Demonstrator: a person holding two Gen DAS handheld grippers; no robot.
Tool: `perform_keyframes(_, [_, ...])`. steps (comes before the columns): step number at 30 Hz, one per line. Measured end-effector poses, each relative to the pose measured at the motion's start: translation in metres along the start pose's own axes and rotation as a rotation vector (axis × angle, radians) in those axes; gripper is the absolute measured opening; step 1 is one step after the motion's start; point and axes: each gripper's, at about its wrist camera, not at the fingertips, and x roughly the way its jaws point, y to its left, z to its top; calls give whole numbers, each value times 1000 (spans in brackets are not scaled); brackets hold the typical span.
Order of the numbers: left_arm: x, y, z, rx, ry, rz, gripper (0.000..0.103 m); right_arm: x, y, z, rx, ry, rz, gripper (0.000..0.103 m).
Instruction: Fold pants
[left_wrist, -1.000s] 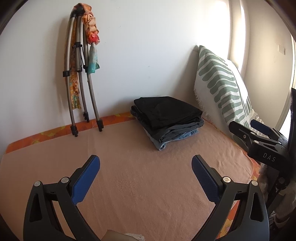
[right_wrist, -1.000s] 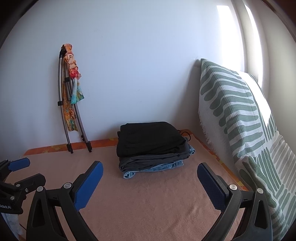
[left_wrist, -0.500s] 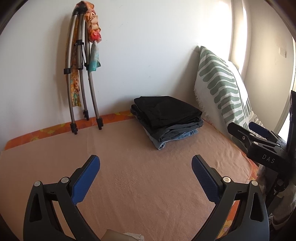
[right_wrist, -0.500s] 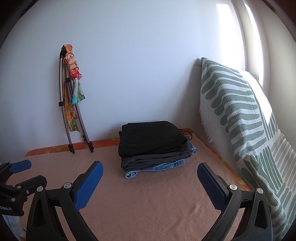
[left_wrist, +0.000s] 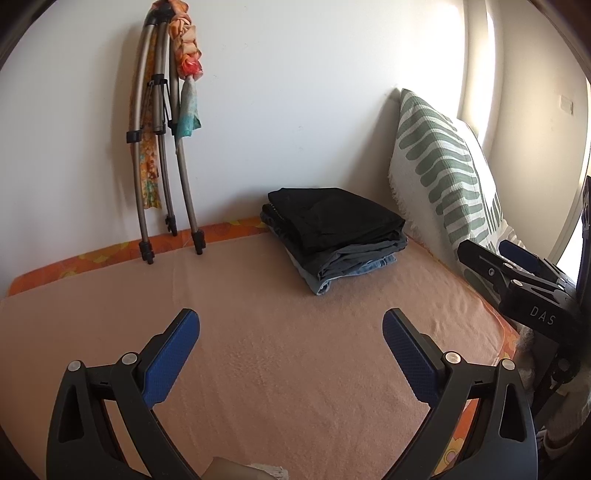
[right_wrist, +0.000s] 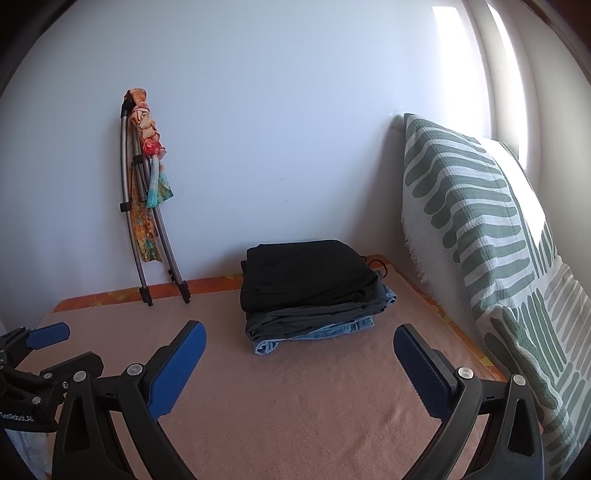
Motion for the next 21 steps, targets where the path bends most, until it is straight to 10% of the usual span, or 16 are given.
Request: perform_keyframes(21, [-1,0,-2,2,4,-7,99,-1,0,0,1,-6,-5,103])
